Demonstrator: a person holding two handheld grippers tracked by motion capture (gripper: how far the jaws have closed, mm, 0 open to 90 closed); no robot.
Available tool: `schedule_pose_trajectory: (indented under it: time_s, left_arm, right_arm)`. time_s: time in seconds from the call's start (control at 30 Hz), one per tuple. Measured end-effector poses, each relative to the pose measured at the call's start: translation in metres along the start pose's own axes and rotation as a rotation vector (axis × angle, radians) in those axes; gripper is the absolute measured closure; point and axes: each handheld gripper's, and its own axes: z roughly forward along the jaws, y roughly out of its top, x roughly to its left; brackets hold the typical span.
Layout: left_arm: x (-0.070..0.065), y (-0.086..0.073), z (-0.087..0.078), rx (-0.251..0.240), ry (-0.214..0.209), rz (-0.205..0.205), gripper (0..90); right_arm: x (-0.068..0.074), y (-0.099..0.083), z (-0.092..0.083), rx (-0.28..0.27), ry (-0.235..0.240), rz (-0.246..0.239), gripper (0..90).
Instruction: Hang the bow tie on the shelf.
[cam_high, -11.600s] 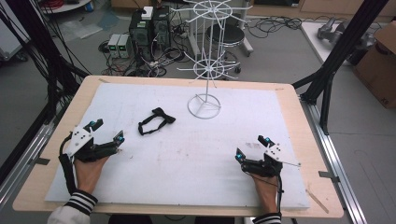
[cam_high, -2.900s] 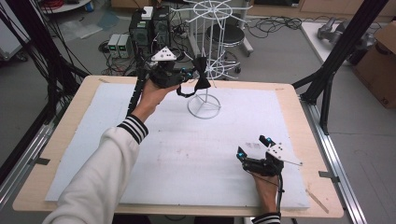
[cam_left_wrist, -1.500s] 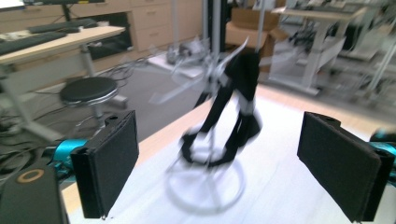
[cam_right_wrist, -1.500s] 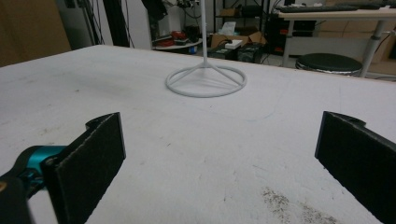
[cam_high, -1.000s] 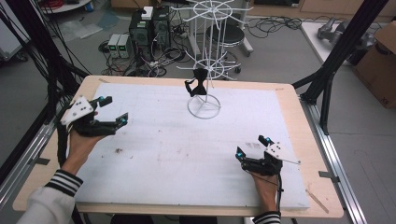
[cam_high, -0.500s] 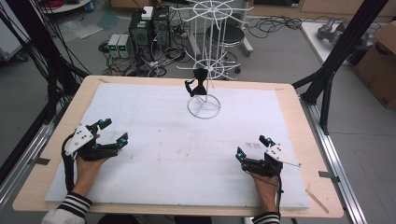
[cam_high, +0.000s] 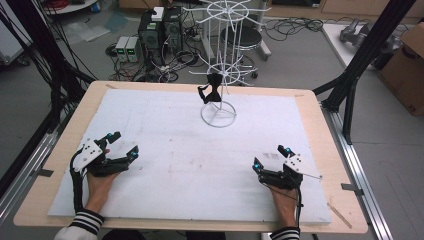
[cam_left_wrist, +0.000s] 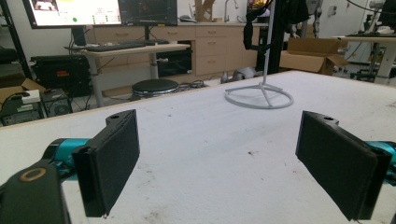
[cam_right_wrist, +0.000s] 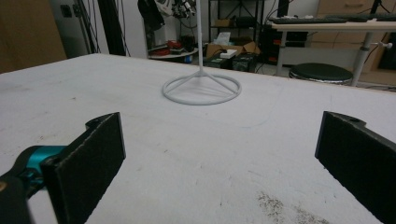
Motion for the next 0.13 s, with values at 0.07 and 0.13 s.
schedule_pose_trajectory:
  time_s: [0.07,0.13]
  left_arm:
    - [0.001,-0.0002,-0.0003,-0.003,0.002,-0.016,13.9]
    - [0.0012,-0.0006,-0.0017,-0.012,0.005,-0.014,13.9]
  right_arm:
    - [0.0001,0.0,0.0003,0.001,-0.001,-0.008,0.6]
    - [0.0005,0.0,0.0003,0.0,-0.007,-0.006,0.6]
